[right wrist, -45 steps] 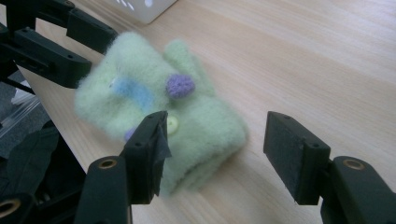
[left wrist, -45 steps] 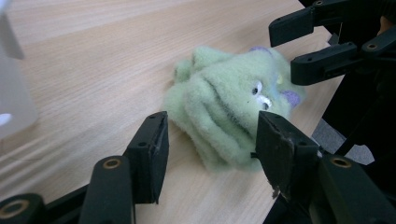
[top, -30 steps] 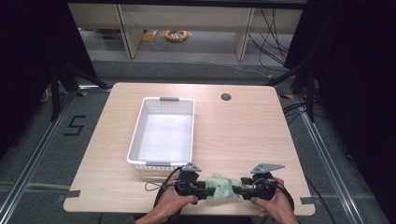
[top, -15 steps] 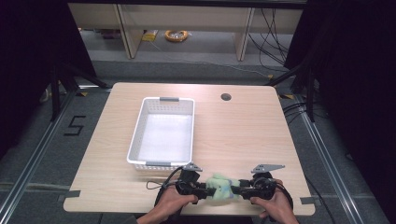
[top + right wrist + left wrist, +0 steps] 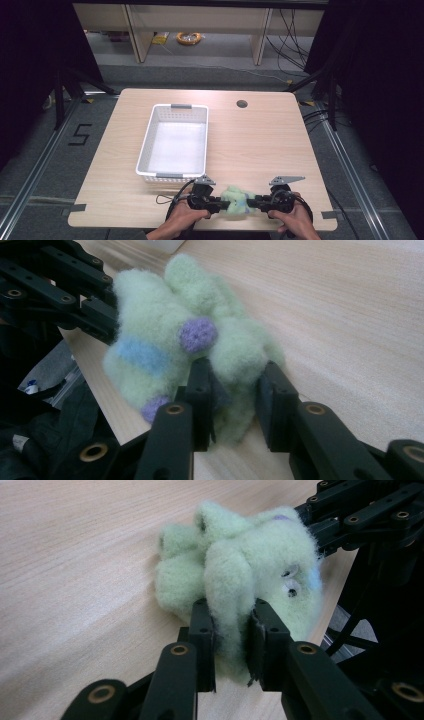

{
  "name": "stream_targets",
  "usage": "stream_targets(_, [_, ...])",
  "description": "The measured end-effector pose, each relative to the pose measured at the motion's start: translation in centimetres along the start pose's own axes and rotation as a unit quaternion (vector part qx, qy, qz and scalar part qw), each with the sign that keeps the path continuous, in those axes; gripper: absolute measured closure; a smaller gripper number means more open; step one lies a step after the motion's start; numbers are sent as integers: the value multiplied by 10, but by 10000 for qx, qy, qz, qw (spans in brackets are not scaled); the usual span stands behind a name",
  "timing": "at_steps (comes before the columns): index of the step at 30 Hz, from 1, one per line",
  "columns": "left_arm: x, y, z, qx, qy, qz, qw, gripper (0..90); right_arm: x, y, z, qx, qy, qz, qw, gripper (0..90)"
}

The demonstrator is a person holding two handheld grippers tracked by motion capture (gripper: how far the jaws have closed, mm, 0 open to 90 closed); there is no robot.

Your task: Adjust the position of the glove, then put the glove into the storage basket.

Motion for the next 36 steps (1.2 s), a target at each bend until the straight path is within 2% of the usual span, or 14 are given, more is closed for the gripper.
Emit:
stream_targets(6, [4,-4,0,-251,29,53,9997,771,3,1,-2,63,-92,-46,9999,737])
stream_targets(7, [4,-4,0,-259,31,56,9996,770,4,5,-1,-124,-32,-52,9999,739])
stream_targets(8, [4,-4,0,-259,31,56,9996,771,4,2,-3,98,-106,26,9999,740])
stream_targets(11, [7,-6,-1,-225,15,60,9997,772,6,8,-5,-56,-163,-79,9998,742])
stream_targets(12, [8,-7,0,-250,46,117,9996,772,7,6,-6,125,-206,-33,9997,742])
stream_targets(14, [11,-8,0,-318,28,119,9994,772,10,8,-7,144,-173,12,9997,743])
stream_targets(15, [12,-9,0,-309,23,131,9994,772,10,13,-7,-15,-157,-47,9999,743])
stream_targets(16, [14,-9,0,-324,-3,113,9994,772,10,12,-9,174,-204,-16,9996,743])
stream_targets(19, [20,-10,-1,-325,-40,143,9994,772,13,21,-10,66,-157,16,9999,743])
stream_targets(22, [25,-11,-1,-344,-71,148,9993,771,13,24,-15,253,-246,63,9994,743])
stream_targets(25, [29,-14,-3,-341,-146,138,9992,771,14,31,-17,132,-205,37,9997,743])
stream_targets(26, [31,-14,-3,-361,-133,185,9991,771,14,29,-20,342,-271,55,9990,743])
stream_targets(35, [40,-15,-5,-443,-171,184,9987,768,15,33,-27,503,-221,125,9984,742])
stream_targets(36, [42,-15,-6,-444,-213,99,9987,768,15,39,-28,319,-240,46,9992,742])
Point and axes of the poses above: each handheld gripper's, and its own axes: x roughly backward along the jaws, z roughly out of its underside, y roughly to its left, the point moved 9 cm from there along -x, roughly forward along the jaws, and after that the axes turned 5 degrees about x, right-handed, at the moved point
